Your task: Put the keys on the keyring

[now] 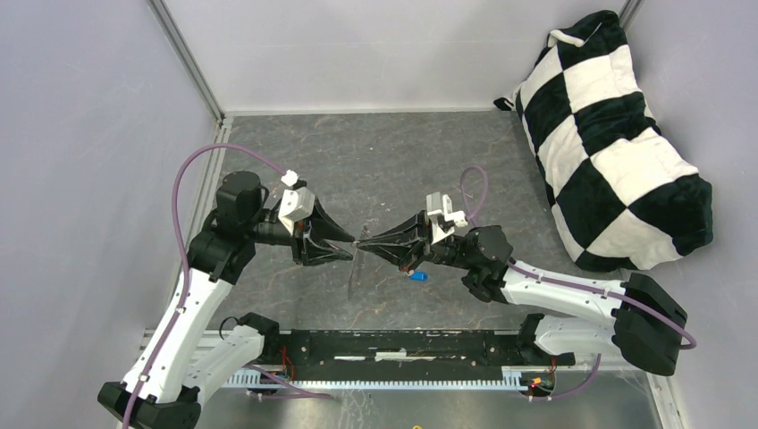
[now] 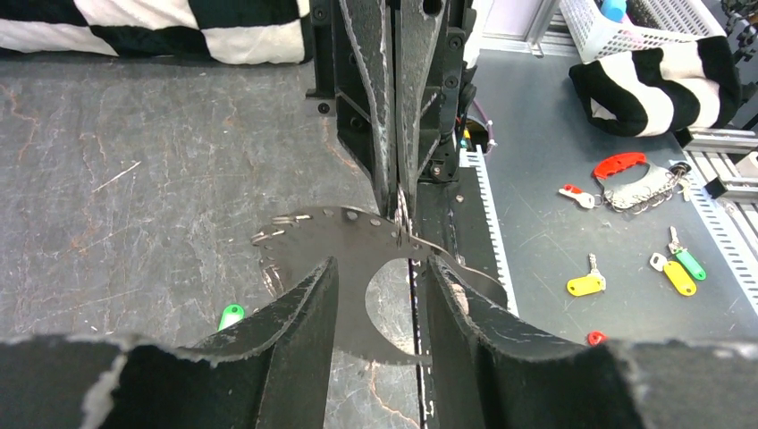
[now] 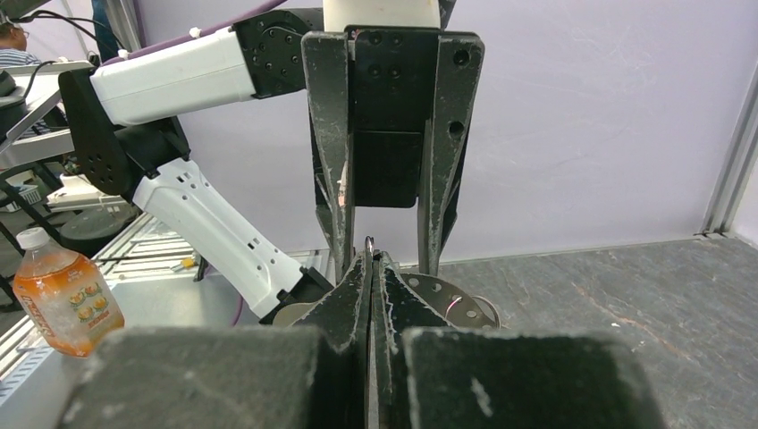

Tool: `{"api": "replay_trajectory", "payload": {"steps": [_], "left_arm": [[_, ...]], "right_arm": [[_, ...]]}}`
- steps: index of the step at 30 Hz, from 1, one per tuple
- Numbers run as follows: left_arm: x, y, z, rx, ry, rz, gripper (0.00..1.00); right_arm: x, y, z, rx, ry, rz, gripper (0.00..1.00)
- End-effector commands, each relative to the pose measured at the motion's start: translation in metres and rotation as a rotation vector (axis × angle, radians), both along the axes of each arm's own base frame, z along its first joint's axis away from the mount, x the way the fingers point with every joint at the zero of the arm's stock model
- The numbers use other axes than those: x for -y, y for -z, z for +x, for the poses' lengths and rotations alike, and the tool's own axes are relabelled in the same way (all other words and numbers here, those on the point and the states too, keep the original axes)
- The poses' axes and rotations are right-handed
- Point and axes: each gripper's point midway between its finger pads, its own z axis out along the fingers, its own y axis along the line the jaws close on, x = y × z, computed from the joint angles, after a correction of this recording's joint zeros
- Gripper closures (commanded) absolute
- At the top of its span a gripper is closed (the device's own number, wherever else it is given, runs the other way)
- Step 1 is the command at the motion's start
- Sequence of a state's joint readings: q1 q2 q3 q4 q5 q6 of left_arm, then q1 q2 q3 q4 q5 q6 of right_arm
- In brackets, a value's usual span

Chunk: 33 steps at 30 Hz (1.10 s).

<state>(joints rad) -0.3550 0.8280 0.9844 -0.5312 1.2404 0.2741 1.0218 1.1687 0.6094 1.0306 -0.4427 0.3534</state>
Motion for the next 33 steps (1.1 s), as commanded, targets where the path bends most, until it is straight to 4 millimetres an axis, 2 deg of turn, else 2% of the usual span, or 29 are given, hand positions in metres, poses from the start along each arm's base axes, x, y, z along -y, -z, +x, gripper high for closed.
{"api": "replay_trajectory", "payload": {"steps": [1,7,14,16,20,23,25,27,29,33], "left_arm": [[0.001,-0.016,-0.006,0.014,0.026,-0.035,0.53],[0.001,-0.014,-0.004,0.012,0.018,-0.031,0.59],[0.001,-0.011,-0.001,0.020,0.006,-0.025,0.88],[0.001,-0.010,0.002,0.026,-0.006,-0.019,0.96],[-0.003,-0.002,0.003,0.066,-0.021,0.021,0.98],[-0.006,0.006,-0.001,0.075,-0.009,0.051,0.98],[-0.007,0.009,0.000,0.086,-0.009,0.062,0.98],[-0.008,0.011,0.001,0.113,-0.003,0.077,0.98],[-0.009,0.013,0.002,0.133,0.002,0.096,0.98],[-0.011,0.013,0.004,0.141,0.010,0.128,0.98]], "right_arm": [[0.001,-0.025,-0.003,0.044,0.003,0.081,0.99],[-0.002,-0.024,-0.004,0.041,0.001,0.077,0.99],[-0.008,-0.020,-0.005,0.043,-0.007,0.041,0.99],[-0.010,-0.017,-0.004,0.047,-0.004,0.012,0.95],[-0.013,-0.003,0.001,0.123,0.028,-0.169,0.77],[-0.010,-0.006,0.009,0.219,0.057,-0.297,0.58],[-0.011,-0.010,0.016,0.253,0.070,-0.377,0.51],[-0.013,-0.014,0.022,0.271,0.067,-0.455,0.49],[-0.015,-0.008,0.021,0.284,0.021,-0.538,0.49],[-0.018,0.001,0.020,0.300,-0.041,-0.646,0.58]]}}
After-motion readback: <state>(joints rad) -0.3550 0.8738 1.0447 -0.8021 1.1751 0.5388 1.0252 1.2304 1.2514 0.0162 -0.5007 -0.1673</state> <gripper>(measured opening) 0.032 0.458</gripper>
